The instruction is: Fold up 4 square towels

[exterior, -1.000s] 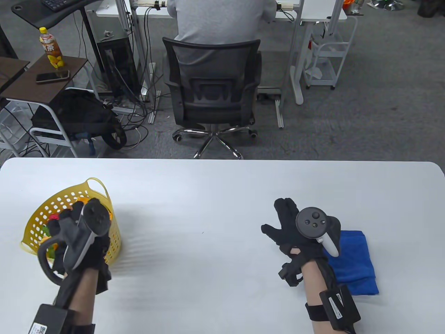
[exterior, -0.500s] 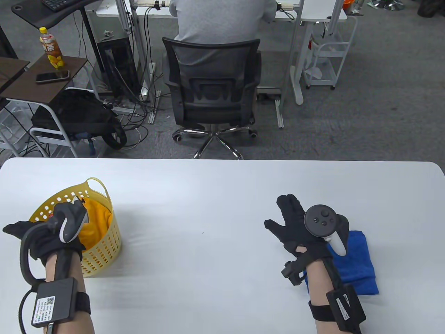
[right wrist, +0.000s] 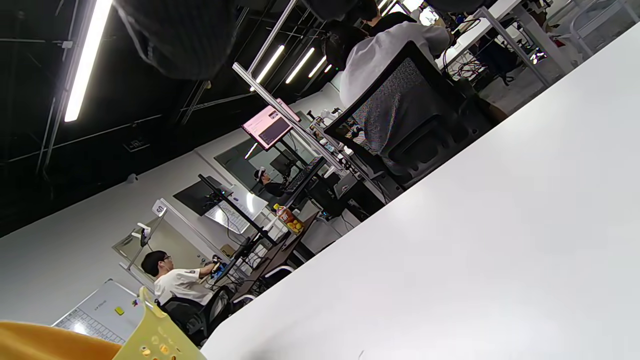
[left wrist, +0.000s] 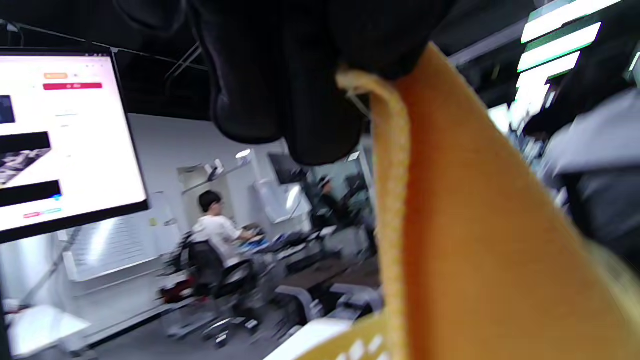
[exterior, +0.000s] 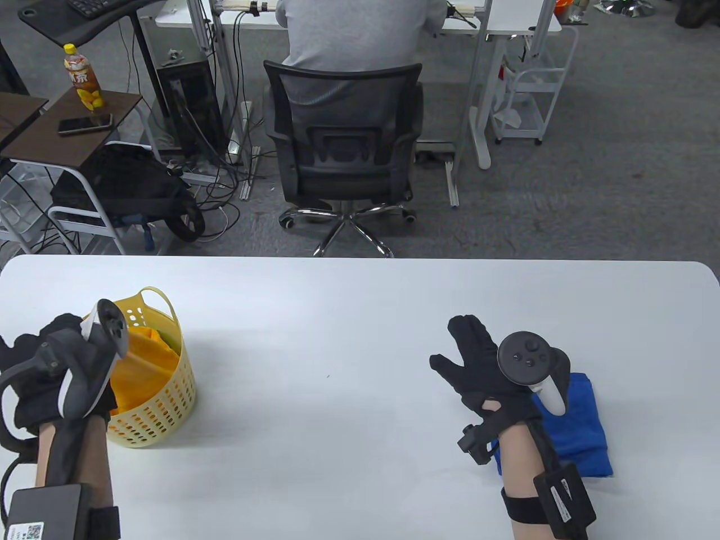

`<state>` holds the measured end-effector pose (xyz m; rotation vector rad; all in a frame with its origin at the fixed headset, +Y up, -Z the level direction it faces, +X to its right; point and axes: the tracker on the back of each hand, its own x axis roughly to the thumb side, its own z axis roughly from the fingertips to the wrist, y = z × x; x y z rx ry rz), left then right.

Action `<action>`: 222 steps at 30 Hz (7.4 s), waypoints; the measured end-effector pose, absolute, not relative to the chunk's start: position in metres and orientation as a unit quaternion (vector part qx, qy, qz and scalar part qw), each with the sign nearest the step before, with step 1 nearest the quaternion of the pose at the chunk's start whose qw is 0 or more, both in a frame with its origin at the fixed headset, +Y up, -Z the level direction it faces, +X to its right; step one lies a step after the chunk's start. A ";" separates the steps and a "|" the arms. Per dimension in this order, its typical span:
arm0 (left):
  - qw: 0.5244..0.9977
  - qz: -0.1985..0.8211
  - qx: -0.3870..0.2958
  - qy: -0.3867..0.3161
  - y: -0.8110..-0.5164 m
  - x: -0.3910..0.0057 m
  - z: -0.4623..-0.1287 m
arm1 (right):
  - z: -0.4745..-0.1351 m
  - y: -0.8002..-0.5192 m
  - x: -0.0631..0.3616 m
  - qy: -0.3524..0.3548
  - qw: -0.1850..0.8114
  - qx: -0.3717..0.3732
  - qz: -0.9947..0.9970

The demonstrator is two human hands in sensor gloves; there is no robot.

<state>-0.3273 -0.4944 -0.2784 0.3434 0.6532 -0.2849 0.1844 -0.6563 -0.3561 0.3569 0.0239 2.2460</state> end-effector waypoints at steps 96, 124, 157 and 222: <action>0.966 -0.119 0.218 0.072 -0.485 -0.201 -0.236 | -0.343 -0.727 0.057 0.258 0.245 0.332 0.874; 0.984 -0.050 0.154 0.073 -0.485 -0.253 -0.258 | -0.321 -0.525 0.224 -0.079 0.434 0.171 0.881; 0.983 -0.150 -0.052 -0.090 -0.713 -0.217 -0.130 | -0.200 -0.726 0.222 0.200 0.084 0.234 0.948; 0.992 0.084 0.015 0.092 -0.752 -0.248 -0.277 | -0.346 -0.754 0.157 0.168 0.206 -0.033 0.963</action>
